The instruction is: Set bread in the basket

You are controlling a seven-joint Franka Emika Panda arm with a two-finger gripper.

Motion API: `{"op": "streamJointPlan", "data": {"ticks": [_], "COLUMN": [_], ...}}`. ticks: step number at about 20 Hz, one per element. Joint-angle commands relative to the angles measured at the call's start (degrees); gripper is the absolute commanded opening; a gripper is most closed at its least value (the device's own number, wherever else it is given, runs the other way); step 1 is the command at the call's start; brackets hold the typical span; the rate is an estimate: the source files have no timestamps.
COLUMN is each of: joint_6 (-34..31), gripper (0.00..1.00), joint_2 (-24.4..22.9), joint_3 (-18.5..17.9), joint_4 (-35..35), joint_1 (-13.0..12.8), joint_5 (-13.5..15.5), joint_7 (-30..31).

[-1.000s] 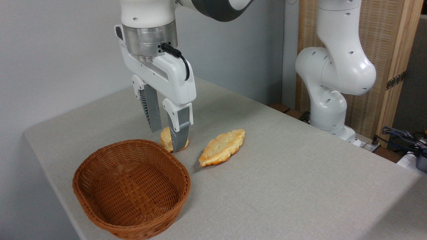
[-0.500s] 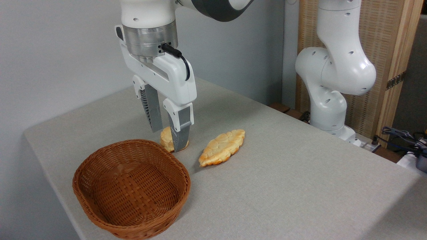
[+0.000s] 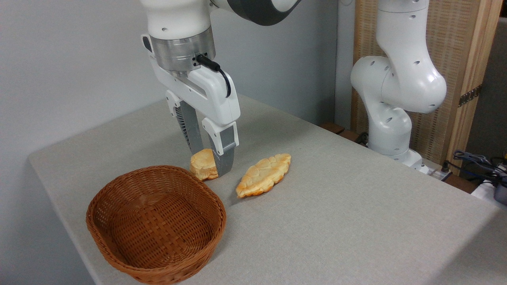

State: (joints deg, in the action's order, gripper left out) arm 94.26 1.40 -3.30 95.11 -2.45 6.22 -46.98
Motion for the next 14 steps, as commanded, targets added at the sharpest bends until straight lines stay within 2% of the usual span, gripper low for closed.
{"op": "streamJointPlan", "data": {"ticks": [1, 4, 6, 10, 13, 14], "joint_6": [-1.5, -0.9, 1.1, 6.1, 6.7, 7.6], "gripper": [1.0, 1.0, 1.0, 1.0, 1.0, 1.0], "joint_2": [-0.2, -0.9, -2.6, -6.4, -6.6, -6.6], "joint_3": [-0.3, 0.2, 0.6, 0.6, 0.7, 0.7], "joint_4": [0.2, 2.4, 6.5, 15.2, 17.4, 17.9], "joint_1": [-0.6, -1.1, -2.6, -7.6, -11.5, -12.9], "joint_5": [0.1, 0.1, 0.1, 0.2, 0.5, 1.3], "joint_7": [-0.9, -0.9, -0.9, -0.7, -0.3, -0.3]}}
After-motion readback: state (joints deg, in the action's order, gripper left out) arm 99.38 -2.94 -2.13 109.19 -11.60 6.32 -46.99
